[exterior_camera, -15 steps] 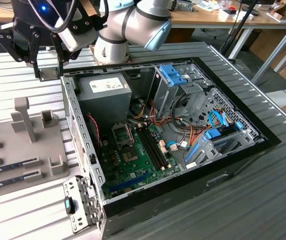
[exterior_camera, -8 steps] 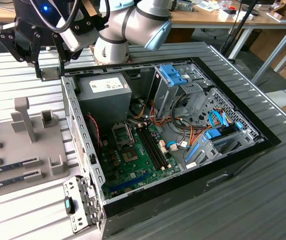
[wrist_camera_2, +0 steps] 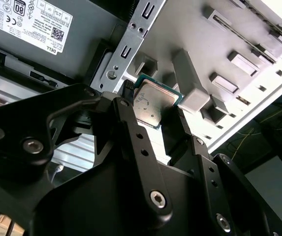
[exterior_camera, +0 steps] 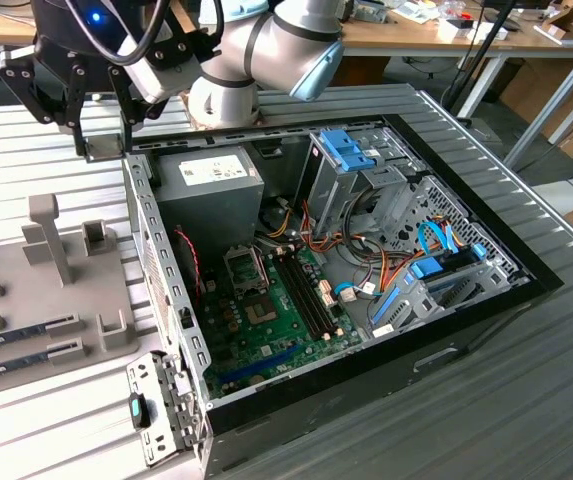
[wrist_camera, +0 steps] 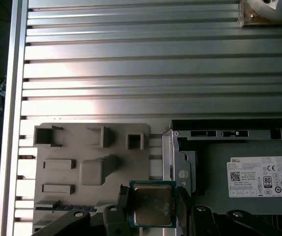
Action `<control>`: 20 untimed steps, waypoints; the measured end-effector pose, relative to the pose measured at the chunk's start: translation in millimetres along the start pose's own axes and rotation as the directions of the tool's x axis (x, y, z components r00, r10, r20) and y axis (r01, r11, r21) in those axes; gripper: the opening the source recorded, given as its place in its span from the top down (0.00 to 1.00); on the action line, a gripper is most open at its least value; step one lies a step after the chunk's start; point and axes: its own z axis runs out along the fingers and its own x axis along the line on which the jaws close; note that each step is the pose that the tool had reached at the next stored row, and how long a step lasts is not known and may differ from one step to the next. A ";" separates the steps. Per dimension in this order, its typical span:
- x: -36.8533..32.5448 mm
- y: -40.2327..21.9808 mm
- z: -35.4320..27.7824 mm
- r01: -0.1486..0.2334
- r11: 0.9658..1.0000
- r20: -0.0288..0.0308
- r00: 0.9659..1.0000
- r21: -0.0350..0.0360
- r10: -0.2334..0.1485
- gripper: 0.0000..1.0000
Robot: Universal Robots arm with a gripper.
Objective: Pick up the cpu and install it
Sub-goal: 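Pick up the cpu and move it towards the insertion slot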
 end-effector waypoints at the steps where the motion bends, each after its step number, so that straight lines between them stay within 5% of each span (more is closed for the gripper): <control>1: -0.4 0.0 0.0 0.000 1.000 0.000 1.000 0.000 0.000 0.53; 20: -6.8 0.0 0.5 0.000 1.000 0.000 1.000 0.000 0.000 0.53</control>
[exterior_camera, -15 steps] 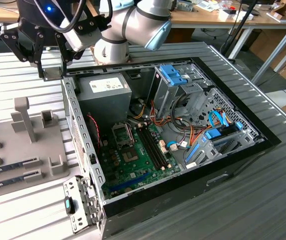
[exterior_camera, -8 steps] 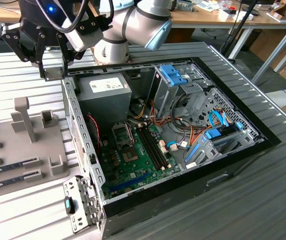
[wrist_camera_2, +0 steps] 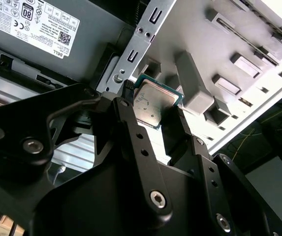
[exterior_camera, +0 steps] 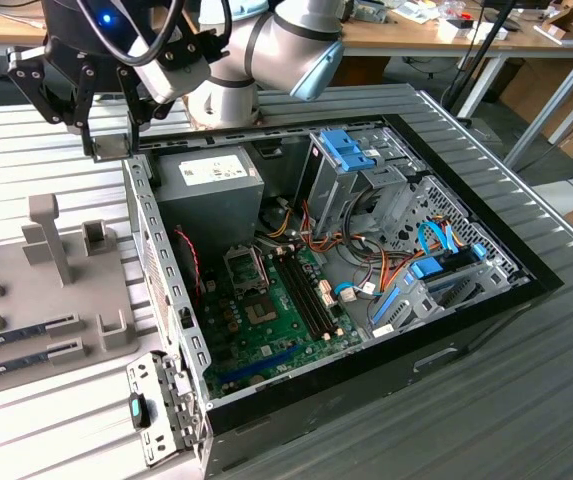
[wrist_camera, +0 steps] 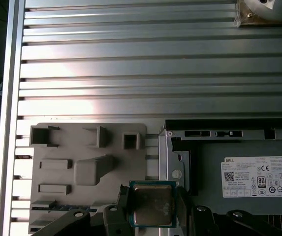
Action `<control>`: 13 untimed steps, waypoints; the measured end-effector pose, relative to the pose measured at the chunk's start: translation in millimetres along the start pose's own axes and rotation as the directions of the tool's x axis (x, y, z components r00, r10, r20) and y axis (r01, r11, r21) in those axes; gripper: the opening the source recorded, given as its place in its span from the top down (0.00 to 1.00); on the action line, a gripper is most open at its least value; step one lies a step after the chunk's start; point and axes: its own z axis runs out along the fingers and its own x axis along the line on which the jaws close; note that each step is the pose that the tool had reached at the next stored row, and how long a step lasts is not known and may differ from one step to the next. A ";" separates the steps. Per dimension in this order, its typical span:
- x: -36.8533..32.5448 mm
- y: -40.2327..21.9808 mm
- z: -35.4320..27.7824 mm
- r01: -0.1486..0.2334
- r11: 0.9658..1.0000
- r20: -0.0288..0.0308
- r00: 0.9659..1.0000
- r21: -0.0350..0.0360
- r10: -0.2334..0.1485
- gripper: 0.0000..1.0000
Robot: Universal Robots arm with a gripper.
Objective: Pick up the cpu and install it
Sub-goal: 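Pick up the cpu and move it towards the insertion slot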
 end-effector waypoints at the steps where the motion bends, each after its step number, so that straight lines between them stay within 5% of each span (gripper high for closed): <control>1: -0.3 0.0 0.0 0.000 1.000 0.000 1.000 0.000 0.000 0.53; 13: -5.0 0.0 0.4 0.000 1.000 0.000 1.000 0.000 0.000 0.53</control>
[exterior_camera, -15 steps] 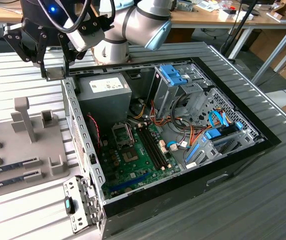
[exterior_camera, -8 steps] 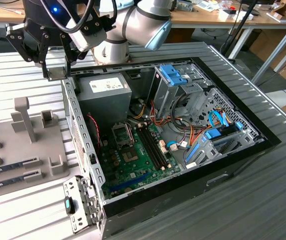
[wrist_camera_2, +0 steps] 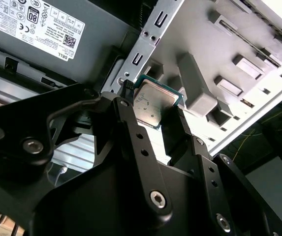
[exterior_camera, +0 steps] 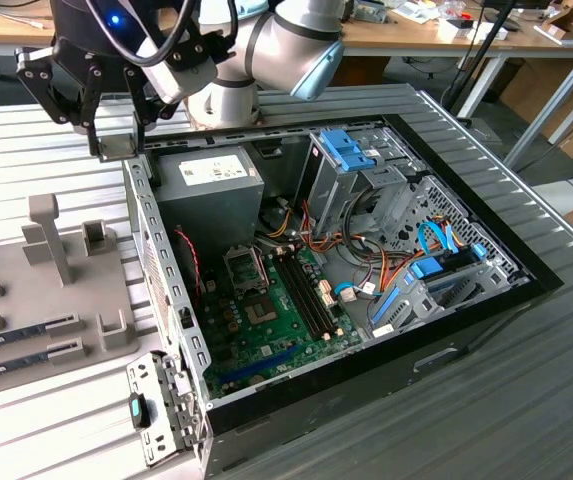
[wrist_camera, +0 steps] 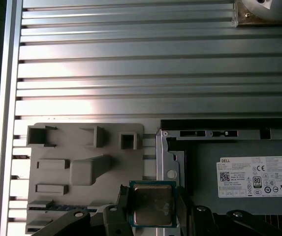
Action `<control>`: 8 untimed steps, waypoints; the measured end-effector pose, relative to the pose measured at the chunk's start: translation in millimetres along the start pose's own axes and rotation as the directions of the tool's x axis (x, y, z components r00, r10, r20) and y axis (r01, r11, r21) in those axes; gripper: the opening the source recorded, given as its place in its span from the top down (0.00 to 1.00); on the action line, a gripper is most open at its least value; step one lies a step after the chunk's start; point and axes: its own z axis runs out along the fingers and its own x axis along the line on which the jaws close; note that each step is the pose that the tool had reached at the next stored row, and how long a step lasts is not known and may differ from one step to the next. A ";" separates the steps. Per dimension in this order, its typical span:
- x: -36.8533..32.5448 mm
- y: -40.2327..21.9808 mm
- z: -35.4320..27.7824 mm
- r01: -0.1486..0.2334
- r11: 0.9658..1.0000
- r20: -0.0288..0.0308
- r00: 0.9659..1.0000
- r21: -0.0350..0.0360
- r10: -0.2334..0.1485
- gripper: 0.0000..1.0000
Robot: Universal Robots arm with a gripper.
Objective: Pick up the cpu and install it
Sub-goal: 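Pick up the cpu and move it towards the insertion slot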
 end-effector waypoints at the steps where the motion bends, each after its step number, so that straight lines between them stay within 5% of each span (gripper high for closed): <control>1: -0.3 0.0 0.0 0.000 1.000 0.000 1.000 0.000 0.000 0.53; 8: -3.0 0.0 0.3 0.000 1.000 0.000 1.000 0.000 0.000 0.53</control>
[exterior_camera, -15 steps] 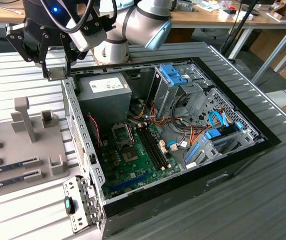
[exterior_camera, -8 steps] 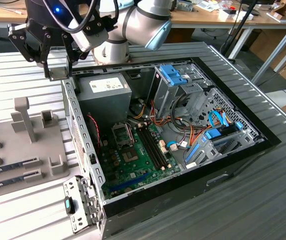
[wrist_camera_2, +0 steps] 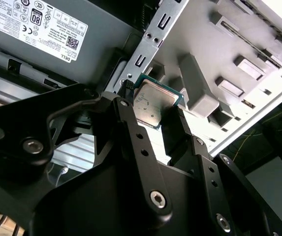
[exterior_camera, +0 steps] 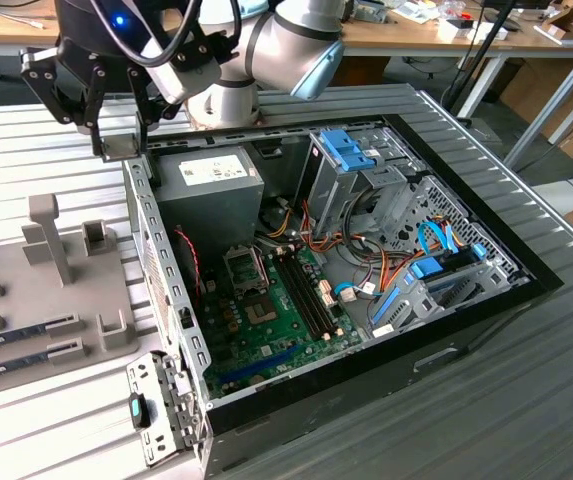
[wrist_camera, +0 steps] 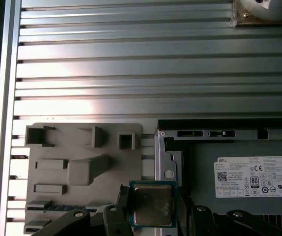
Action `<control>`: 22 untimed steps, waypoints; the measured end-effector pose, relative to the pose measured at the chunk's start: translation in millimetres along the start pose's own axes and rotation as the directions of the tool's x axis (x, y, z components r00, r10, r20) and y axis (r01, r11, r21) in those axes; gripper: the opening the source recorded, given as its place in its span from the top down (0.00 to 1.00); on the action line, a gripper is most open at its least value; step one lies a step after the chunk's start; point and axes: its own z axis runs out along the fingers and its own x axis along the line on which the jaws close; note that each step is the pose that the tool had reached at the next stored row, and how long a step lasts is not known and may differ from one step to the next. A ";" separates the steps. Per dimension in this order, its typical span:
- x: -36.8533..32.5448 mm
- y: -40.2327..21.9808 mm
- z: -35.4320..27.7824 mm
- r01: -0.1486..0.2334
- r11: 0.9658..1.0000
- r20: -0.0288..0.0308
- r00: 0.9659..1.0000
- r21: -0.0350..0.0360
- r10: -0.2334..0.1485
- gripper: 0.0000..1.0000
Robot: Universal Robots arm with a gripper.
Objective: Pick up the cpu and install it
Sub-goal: 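Pick up the cpu and move it towards the insertion slot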
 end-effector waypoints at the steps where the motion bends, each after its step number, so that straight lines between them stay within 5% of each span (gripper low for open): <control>1: -0.3 0.0 0.0 0.000 1.000 0.000 1.000 0.000 0.000 0.53; 22: -9.2 -0.1 0.9 0.000 1.000 0.000 1.000 0.000 0.000 0.53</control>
